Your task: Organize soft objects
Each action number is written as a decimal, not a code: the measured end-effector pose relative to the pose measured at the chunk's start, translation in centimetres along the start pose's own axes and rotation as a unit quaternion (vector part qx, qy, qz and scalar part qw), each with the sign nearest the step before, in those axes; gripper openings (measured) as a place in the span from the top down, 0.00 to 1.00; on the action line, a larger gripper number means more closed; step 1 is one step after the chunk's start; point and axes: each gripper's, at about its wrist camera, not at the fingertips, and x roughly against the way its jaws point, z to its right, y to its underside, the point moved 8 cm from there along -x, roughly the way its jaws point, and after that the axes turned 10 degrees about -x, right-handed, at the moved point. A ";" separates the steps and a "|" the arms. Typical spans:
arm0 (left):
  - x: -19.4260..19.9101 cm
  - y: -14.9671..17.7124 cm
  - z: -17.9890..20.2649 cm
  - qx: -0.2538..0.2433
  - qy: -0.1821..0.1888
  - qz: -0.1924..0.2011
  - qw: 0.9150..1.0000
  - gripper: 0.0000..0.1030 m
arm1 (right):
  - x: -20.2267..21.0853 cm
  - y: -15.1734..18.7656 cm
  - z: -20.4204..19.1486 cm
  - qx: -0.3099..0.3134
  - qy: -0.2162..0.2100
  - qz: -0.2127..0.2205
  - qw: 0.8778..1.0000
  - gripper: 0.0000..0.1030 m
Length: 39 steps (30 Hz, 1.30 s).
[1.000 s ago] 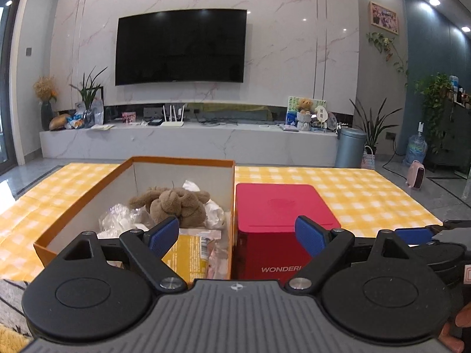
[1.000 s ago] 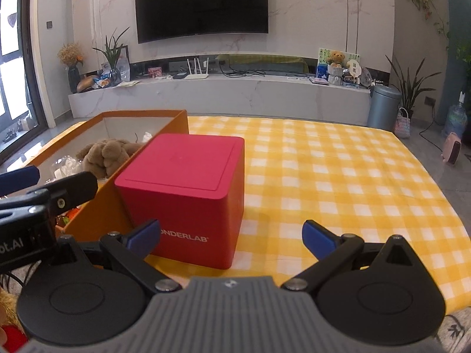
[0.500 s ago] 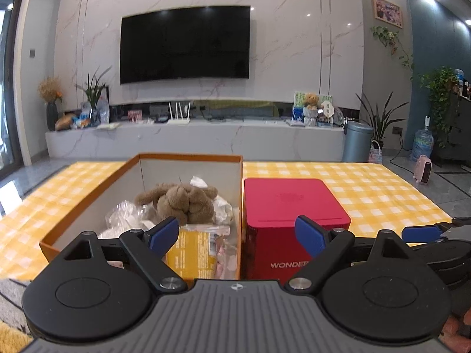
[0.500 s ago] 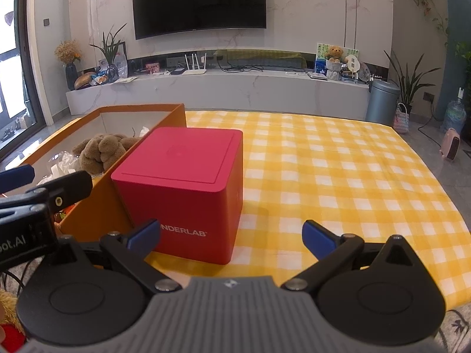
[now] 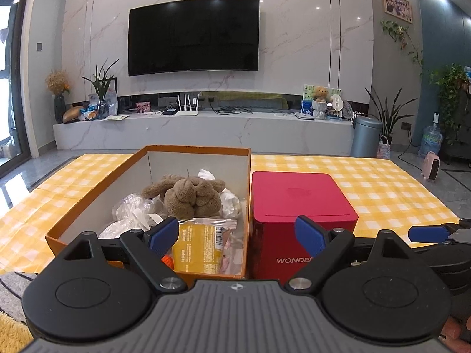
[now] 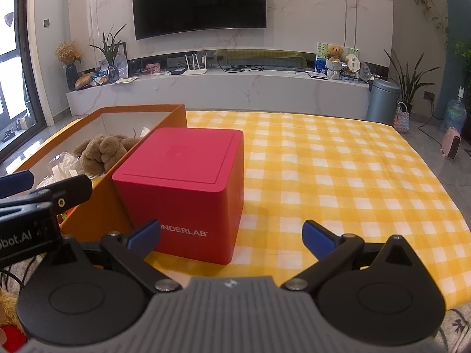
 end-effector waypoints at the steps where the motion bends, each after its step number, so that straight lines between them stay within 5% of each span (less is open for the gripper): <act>1: 0.0 0.0 -0.1 0.000 -0.002 -0.001 1.000 0.00 | 0.0 0.0 0.0 0.000 0.000 0.000 1.000 0.03; 39: -0.6 0.6 -0.3 -0.012 0.000 -0.011 1.000 0.00 | -0.2 0.7 -0.5 0.020 0.007 -0.012 1.000 0.03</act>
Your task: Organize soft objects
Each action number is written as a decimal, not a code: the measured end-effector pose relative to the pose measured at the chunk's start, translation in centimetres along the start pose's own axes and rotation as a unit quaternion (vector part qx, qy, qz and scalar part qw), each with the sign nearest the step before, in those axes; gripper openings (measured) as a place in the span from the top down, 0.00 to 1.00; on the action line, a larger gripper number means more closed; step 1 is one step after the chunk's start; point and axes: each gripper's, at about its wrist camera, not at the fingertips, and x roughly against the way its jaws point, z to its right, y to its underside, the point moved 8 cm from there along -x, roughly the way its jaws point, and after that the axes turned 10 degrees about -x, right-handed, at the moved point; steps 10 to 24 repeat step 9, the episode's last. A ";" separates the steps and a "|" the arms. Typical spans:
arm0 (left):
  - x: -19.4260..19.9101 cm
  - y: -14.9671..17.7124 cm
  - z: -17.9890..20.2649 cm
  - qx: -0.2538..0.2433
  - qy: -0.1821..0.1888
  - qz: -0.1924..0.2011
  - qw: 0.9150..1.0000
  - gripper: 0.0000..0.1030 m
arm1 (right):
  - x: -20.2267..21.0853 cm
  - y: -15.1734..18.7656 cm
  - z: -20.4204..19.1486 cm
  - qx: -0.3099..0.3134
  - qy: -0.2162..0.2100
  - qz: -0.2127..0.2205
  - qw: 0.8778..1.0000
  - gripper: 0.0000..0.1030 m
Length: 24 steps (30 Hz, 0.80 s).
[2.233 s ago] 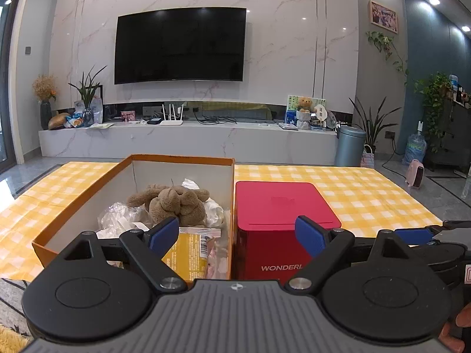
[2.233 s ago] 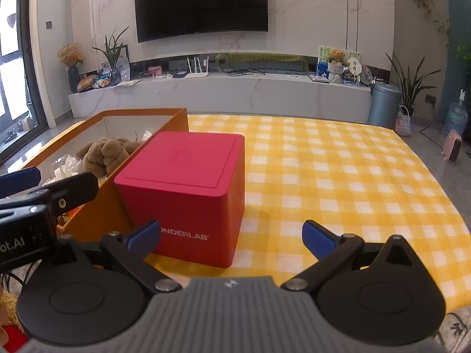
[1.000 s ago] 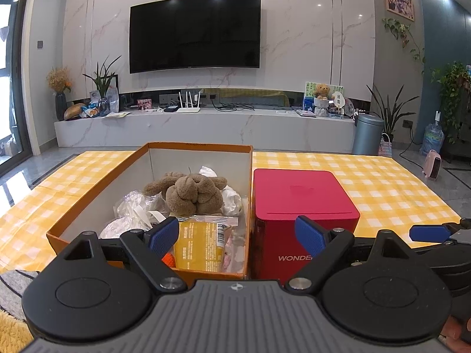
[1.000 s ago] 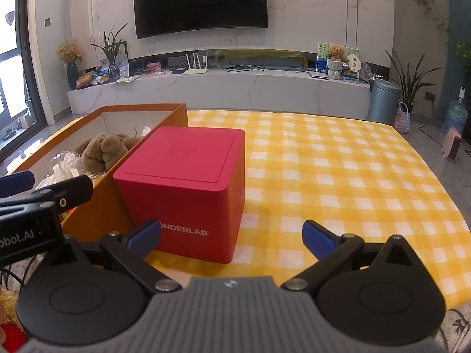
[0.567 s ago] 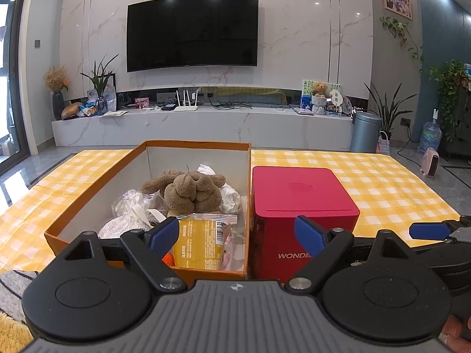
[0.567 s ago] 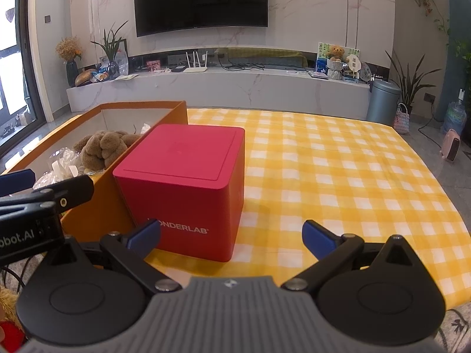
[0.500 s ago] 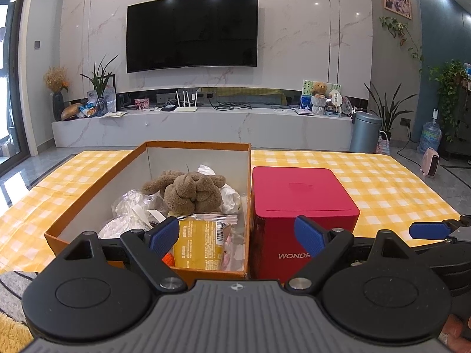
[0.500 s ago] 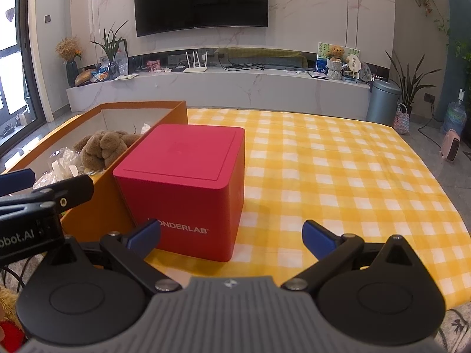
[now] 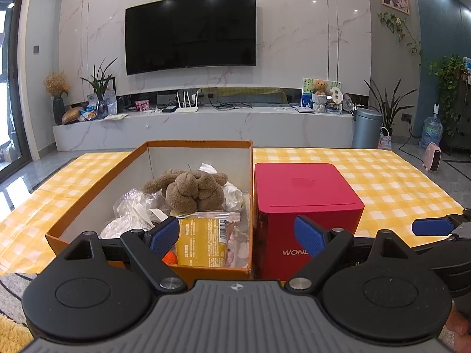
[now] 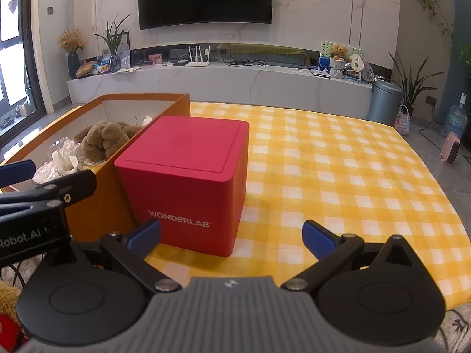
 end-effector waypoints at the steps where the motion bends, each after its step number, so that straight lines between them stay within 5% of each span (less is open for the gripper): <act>1: 0.0 0.0 0.0 0.001 0.001 -0.001 1.000 0.00 | 0.0 0.0 0.0 0.001 0.000 0.000 1.000 0.03; 24: -0.1 0.1 -0.2 0.003 0.002 -0.002 1.000 0.00 | -0.1 0.0 -0.1 0.001 0.001 -0.001 1.000 0.03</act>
